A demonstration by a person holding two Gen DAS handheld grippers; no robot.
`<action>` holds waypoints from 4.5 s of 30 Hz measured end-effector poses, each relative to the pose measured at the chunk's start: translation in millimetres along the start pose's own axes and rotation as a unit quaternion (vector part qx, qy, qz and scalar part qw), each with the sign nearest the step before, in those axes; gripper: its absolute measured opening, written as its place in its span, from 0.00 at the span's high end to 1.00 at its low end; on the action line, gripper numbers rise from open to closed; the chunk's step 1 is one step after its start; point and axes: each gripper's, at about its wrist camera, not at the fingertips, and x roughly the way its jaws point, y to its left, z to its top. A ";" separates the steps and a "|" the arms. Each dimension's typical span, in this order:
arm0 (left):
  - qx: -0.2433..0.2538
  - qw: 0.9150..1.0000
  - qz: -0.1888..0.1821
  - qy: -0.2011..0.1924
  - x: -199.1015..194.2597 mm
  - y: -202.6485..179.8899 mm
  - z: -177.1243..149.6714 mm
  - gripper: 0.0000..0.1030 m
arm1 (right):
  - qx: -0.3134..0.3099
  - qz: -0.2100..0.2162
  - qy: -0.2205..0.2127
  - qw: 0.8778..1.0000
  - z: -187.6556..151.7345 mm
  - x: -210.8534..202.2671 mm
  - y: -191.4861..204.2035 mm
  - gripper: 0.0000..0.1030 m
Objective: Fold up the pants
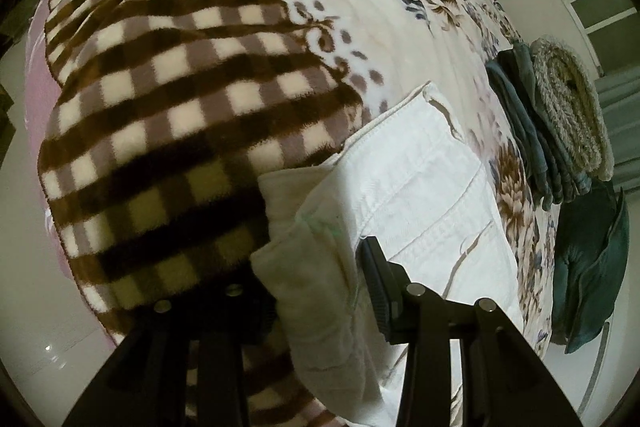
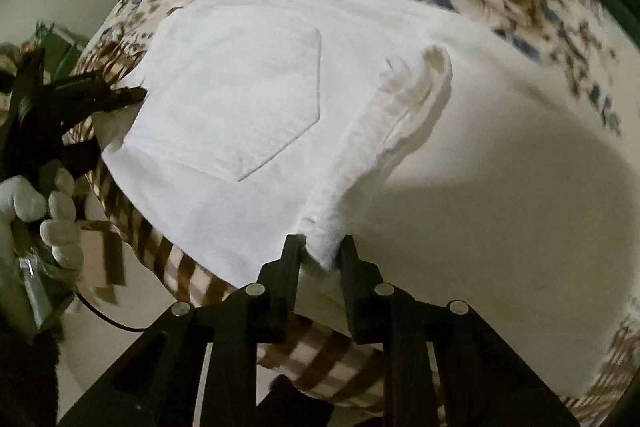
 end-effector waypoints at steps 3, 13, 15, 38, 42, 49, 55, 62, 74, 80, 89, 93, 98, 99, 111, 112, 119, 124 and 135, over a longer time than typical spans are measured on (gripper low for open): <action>0.005 1.000 0.002 0.000 0.9 -0.5 -0.2 0.65 | 0.006 0.017 0.001 1.000 -5.0 -5.5 -3.9 0.83; 0.091 0.992 0.000 -0.091 -53.8 -48.3 -18.6 0.88 | 0.155 0.051 -0.002 0.987 -3.3 -35.4 -75.2 0.26; 0.104 0.988 -0.009 -0.112 -73.4 -65.9 -26.1 0.88 | 0.194 0.054 -0.013 0.979 -10.5 -47.2 -97.9 0.12; 0.420 0.902 -0.096 -0.018 -63.2 -344.5 -376.2 0.89 | 0.402 -0.009 -0.042 0.914 -197.8 -155.2 -372.8 0.00; 0.461 0.886 -0.027 0.039 0.0 -349.9 -430.8 0.85 | 0.440 -0.022 -0.028 0.897 -248.4 -161.2 -418.9 0.00; 0.437 0.893 -0.019 0.104 -8.2 -358.6 -439.2 0.25 | 0.444 0.003 -0.032 0.895 -280.9 -177.3 -452.8 0.00; 0.379 0.924 -0.003 0.055 -52.5 -343.1 -352.0 0.13 | 0.421 0.109 -0.070 0.898 -236.4 -174.8 -453.1 0.00; 0.334 0.932 0.138 -0.003 -30.8 -280.6 -235.6 0.13 | 0.386 0.226 -0.049 0.893 -133.1 -93.1 -445.7 0.00; 0.331 0.933 0.134 0.036 30.7 -289.8 -182.8 0.13 | 0.405 0.216 -0.071 0.886 -132.0 -111.2 -423.3 0.87; 0.364 0.915 0.150 0.091 105.4 -305.1 -181.6 0.04 | 0.439 0.180 -0.036 0.879 -152.7 -87.6 -445.5 0.87; 0.367 0.921 0.115 0.067 46.4 -283.0 -185.6 0.00 | 0.446 0.161 0.002 0.880 -158.3 -87.9 -454.1 0.45; 0.383 0.914 0.123 0.054 5.0 -263.9 -230.4 0.00 | 0.448 0.161 0.003 0.880 -185.7 -118.7 -437.7 0.37; 0.397 0.901 0.159 0.070 9.1 -238.8 -278.1 0.00 | 0.480 0.152 0.034 0.863 -215.5 -98.9 -418.3 0.82; 0.393 0.902 0.160 0.078 12.5 -233.9 -283.5 0.00 | 0.478 0.140 0.017 0.867 -216.7 -106.1 -413.7 0.86; 0.395 0.903 0.143 0.092 20.9 -222.5 -284.2 0.00 | 0.459 0.088 0.033 0.884 -234.7 -108.7 -406.4 0.91; 0.396 0.903 0.142 0.092 21.2 -221.4 -285.0 0.00 | 0.469 0.083 0.038 0.879 -238.2 -101.0 -410.7 0.91; 0.396 0.903 0.141 0.089 22.0 -222.3 -284.8 0.00 | 0.455 0.093 0.033 0.885 -232.6 -112.5 -411.7 0.72; 0.389 0.906 0.137 0.093 22.0 -220.3 -284.6 0.00 | 0.472 0.149 -0.033 0.868 -244.8 -148.2 -399.7 0.05; 0.302 0.939 0.037 0.158 28.9 -217.0 -259.8 0.00 | 0.555 0.334 -0.059 0.760 -242.9 -39.8 -336.1 0.06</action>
